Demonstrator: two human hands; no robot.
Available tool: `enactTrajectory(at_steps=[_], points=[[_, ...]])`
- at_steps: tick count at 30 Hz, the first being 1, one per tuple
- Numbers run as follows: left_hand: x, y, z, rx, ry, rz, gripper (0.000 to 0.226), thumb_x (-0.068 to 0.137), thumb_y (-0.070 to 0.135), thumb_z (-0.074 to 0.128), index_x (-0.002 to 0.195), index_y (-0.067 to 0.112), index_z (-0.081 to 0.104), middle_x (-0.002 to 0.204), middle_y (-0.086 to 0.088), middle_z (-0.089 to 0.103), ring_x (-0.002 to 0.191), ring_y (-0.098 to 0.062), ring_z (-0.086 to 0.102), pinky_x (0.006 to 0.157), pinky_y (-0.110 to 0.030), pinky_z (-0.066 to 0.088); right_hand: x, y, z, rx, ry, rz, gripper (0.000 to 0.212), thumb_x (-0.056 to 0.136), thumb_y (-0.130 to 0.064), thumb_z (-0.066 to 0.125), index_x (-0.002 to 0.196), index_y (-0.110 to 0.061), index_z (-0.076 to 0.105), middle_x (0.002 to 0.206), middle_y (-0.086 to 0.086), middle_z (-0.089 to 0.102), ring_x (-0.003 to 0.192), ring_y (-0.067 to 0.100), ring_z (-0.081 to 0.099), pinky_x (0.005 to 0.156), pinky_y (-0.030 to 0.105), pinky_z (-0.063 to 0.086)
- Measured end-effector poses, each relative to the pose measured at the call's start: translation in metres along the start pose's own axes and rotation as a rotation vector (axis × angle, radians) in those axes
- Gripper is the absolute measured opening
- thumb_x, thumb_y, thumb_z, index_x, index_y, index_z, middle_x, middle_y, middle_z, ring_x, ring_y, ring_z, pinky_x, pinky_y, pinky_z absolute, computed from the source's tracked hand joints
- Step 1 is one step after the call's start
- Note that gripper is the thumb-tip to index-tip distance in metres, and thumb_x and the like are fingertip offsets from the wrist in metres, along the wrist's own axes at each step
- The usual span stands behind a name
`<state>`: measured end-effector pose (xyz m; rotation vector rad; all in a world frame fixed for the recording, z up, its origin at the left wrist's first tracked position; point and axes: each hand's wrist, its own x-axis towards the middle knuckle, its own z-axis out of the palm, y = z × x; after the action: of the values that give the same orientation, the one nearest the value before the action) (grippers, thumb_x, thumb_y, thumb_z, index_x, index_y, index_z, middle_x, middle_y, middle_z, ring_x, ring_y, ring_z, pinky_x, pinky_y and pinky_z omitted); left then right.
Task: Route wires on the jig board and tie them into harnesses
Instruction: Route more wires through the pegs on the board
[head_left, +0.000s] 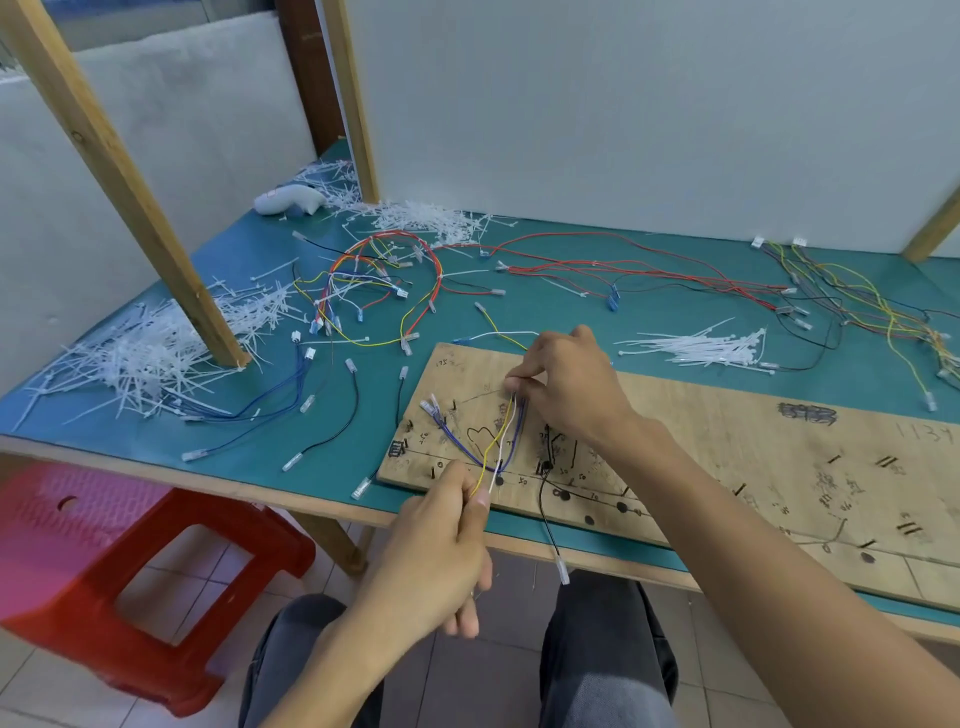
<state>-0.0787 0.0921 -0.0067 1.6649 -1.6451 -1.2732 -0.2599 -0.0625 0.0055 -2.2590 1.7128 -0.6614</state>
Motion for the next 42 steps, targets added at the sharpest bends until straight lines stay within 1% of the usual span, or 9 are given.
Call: enactTrajectory(at_steps=[6,10,15,21,31,34,37,40,42], points=[[-0.006,0.004,-0.001,0.341,0.063,0.105,0.022,0.11,0.038,0.03,0.089,0.037,0.036,0.068,-0.013,0.066,0.037,-0.018,0.065,0.037,-0.026,0.042,-0.025,-0.018,-0.01,-0.246,-0.014,-0.175,0.03,0.104,-0.033,0.06,0.132,-0.028,0.068,0.139,-0.005,0.05,0.123,0.027,0.038,0.092,0.042,0.036],[-0.003,0.004,-0.001,0.459,0.091,0.155,0.016,0.108,0.033,0.032,0.094,0.036,0.039,0.067,-0.003,0.065,0.049,-0.021,0.065,0.045,-0.033,0.05,-0.073,-0.039,-0.02,-0.067,-0.16,-0.34,0.031,0.093,-0.027,0.066,0.123,-0.035,0.072,0.121,-0.008,0.059,0.114,0.022,0.05,0.091,0.042,0.044],[-0.001,0.007,0.001,0.027,-0.007,0.054,0.025,0.111,0.033,0.031,0.09,0.035,0.043,0.061,-0.014,0.067,0.038,-0.032,0.062,0.034,-0.025,0.037,-0.098,-0.039,-0.021,0.092,-0.145,-0.241,0.034,0.095,-0.025,0.067,0.128,-0.028,0.072,0.119,-0.01,0.066,0.11,0.021,0.052,0.098,0.041,0.046],[-0.001,0.002,0.002,-0.097,-0.029,0.047,0.021,0.112,0.036,0.034,0.095,0.035,0.046,0.062,-0.017,0.068,0.035,-0.033,0.056,0.033,-0.022,0.032,-0.103,-0.033,-0.022,0.085,-0.123,-0.24,0.034,0.098,-0.034,0.068,0.132,-0.032,0.066,0.116,-0.022,0.067,0.112,0.016,0.049,0.096,0.044,0.047],[-0.001,0.003,-0.006,0.167,-0.031,0.028,0.029,0.111,0.039,0.034,0.083,0.04,0.041,0.062,-0.008,0.07,0.034,-0.025,0.059,0.033,-0.023,0.036,-0.105,-0.045,-0.004,-0.133,-0.01,-0.289,0.011,0.089,-0.031,0.071,0.094,-0.038,0.08,0.109,-0.016,0.059,0.105,0.022,0.049,0.082,0.044,0.044],[0.0,0.005,-0.009,0.246,-0.02,0.052,0.03,0.108,0.055,0.033,0.084,0.042,0.044,0.064,0.001,0.072,0.034,-0.019,0.06,0.036,-0.018,0.037,-0.107,-0.039,-0.005,-0.192,0.032,-0.342,0.009,0.088,-0.035,0.069,0.085,-0.037,0.077,0.108,-0.018,0.057,0.104,0.022,0.049,0.08,0.044,0.043],[-0.001,0.009,-0.013,0.161,0.0,0.012,0.039,0.102,0.064,0.027,0.086,0.038,0.052,0.066,-0.011,0.068,0.035,-0.023,0.06,0.041,-0.022,0.037,-0.11,-0.032,-0.01,-0.156,-0.005,-0.35,0.015,0.086,-0.048,0.063,0.088,-0.042,0.077,0.105,-0.02,0.054,0.106,0.019,0.048,0.082,0.041,0.04],[-0.001,0.011,-0.014,0.182,0.058,0.021,0.044,0.098,0.051,0.024,0.088,0.022,0.056,0.062,-0.022,0.062,0.039,-0.021,0.061,0.053,-0.032,0.039,-0.111,-0.03,-0.011,-0.184,-0.043,-0.379,0.02,0.081,-0.053,0.064,0.094,-0.045,0.077,0.104,-0.018,0.052,0.107,0.019,0.049,0.082,0.041,0.041],[0.0,0.009,-0.014,0.295,0.126,0.064,0.035,0.106,0.035,0.031,0.087,0.021,0.057,0.051,-0.013,0.06,0.048,-0.014,0.06,0.067,-0.04,0.049,-0.111,-0.029,-0.01,-0.193,-0.02,-0.402,0.017,0.083,-0.05,0.066,0.093,-0.042,0.078,0.101,-0.018,0.056,0.106,0.02,0.053,0.082,0.043,0.043]])
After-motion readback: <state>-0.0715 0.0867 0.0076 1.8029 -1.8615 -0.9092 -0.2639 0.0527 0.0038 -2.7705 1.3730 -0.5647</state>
